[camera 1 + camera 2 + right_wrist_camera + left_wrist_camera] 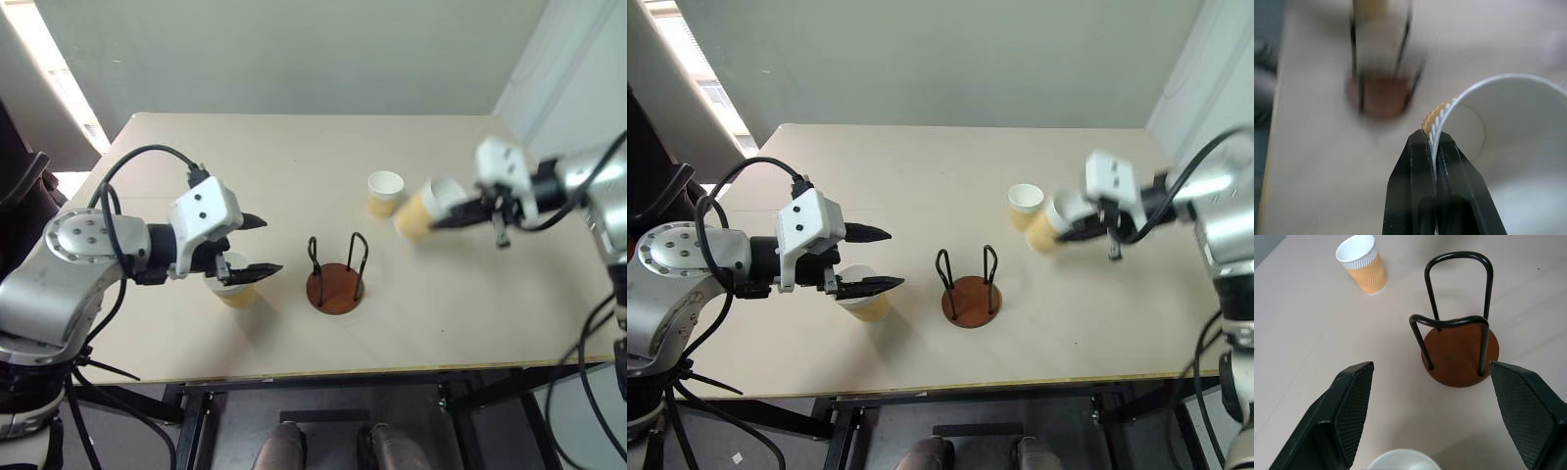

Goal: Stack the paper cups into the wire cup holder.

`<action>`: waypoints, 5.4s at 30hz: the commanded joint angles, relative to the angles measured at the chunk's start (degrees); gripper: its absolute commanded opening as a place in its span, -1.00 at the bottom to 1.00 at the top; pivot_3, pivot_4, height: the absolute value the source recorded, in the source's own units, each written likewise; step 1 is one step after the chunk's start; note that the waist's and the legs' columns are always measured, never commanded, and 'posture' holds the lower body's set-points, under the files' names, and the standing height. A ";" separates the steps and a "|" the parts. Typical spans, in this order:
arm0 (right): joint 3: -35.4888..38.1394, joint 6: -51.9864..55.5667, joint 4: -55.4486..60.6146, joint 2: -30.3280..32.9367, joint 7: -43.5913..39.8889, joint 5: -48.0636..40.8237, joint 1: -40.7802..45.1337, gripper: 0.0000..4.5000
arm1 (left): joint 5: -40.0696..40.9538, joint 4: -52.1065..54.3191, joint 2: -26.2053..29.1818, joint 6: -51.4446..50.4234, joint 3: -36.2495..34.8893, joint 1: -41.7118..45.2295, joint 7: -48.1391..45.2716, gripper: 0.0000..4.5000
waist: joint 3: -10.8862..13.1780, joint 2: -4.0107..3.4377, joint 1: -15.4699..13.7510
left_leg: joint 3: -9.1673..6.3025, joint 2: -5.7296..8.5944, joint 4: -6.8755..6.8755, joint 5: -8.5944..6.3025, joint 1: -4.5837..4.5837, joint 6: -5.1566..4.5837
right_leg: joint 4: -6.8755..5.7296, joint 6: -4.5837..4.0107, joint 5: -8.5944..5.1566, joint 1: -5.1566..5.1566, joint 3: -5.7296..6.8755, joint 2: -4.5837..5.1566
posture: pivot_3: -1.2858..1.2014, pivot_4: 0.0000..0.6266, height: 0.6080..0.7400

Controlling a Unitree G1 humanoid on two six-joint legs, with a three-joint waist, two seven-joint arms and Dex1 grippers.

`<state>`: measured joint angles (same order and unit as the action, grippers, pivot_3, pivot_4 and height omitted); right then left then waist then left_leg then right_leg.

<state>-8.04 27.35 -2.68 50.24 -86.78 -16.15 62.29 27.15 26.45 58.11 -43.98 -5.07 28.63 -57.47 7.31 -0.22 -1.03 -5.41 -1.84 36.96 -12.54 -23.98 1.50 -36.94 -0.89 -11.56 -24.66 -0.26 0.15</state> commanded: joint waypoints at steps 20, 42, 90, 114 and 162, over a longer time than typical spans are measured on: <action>-10.17 -10.22 -3.35 -11.59 -5.47 3.39 2.39 -0.99 | 1.27 3.33 0.81 -0.83 -2.00 -2.70 3.70 0.79 | -0.01 0.01 0.14 | -0.08 0.02 0.03 -0.09 -0.06 0.16 | -0.11 -0.06 -0.04 -0.10 0.04 0.04 | 0.03 -0.52 1.00; -10.47 -11.09 -5.83 -14.14 -3.82 6.09 3.84 0.79 | 2.10 3.82 0.97 -0.69 -1.94 -2.95 5.64 0.79 | -0.01 0.01 0.13 | -0.08 0.02 0.04 -0.11 -0.06 0.24 | -0.14 -0.10 -0.05 -0.11 0.04 0.04 | 0.03 -0.52 1.00; -7.49 -28.32 -73.66 -30.18 42.00 32.50 16.54 -0.97 | -10.56 -0.96 -10.34 -5.30 1.15 5.24 20.77 0.79 | 0.01 -0.02 -0.24 | -0.08 -0.01 0.06 -0.20 -0.53 0.57 | -0.24 0.42 0.48 -0.76 0.05 0.08 | 0.03 -0.52 1.00; -10.31 -8.03 -6.04 -13.24 -5.15 2.34 3.64 -0.97 | 4.52 2.65 1.11 -0.62 -11.56 -6.67 2.77 0.79 | -0.01 0.02 0.35 | -0.12 -0.10 0.01 0.11 -0.27 0.67 | -0.26 -0.28 0.19 -0.56 -0.03 -0.13 | 0.03 -0.52 1.00; -28.40 -30.72 -9.40 -11.18 -5.72 5.30 13.91 0.33 | 5.14 5.51 0.91 -1.02 -8.78 -9.93 8.50 0.79 | -0.01 0.03 0.42 | -0.16 -0.12 -0.43 0.31 -0.09 0.70 | -0.31 -0.69 0.21 -0.57 0.01 -0.13 | 0.03 -0.52 1.00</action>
<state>-37.05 -2.89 -13.51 38.54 -92.24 -9.82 73.95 32.27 30.38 58.64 -45.52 -13.11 18.66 -49.42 7.30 -0.20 -0.61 -5.56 -1.96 36.53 -12.23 -24.07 2.19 -37.25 -1.58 -11.35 -25.23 -0.25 0.02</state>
